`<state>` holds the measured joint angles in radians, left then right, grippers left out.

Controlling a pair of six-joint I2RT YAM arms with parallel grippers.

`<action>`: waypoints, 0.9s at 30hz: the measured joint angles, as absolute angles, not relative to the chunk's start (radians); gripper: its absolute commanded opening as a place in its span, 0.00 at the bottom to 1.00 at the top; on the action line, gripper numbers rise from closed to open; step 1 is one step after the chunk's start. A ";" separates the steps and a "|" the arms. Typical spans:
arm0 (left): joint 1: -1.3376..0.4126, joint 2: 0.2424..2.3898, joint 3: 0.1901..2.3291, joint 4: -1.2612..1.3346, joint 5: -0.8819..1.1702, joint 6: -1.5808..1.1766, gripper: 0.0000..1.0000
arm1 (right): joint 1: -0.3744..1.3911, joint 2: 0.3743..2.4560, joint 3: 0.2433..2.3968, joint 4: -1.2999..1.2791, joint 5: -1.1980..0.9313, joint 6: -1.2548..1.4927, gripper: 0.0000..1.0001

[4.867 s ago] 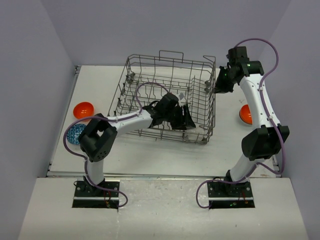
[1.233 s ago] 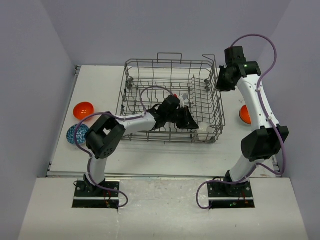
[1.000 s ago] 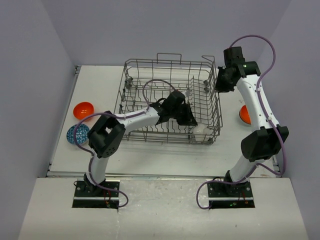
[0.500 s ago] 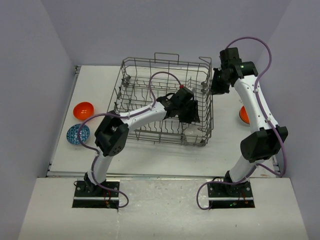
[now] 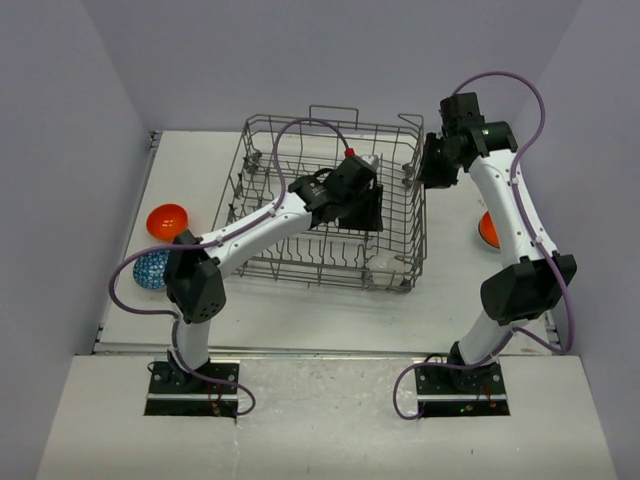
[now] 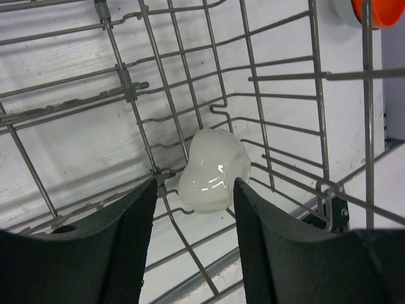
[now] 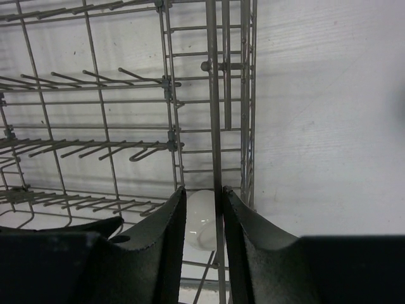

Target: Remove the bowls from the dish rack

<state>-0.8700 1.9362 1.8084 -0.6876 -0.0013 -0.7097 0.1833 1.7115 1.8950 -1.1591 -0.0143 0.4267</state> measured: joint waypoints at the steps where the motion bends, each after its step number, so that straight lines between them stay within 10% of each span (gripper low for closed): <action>1: -0.870 1.927 1.808 -0.701 0.007 -0.709 0.53 | 0.183 1.711 1.903 -1.163 -0.014 0.427 0.31; 19: -0.867 1.808 1.713 -0.814 0.012 -0.686 0.51 | 0.184 1.608 1.918 -1.176 -0.010 0.415 0.31; 27: -0.774 1.812 1.746 -0.885 -0.004 -0.694 0.29 | 0.252 1.477 1.872 -1.182 -0.074 0.398 0.27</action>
<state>-0.7738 1.8122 1.7462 -0.8848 -0.0044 -0.6945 0.2520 1.4765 1.8725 -1.1824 -0.0738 0.3985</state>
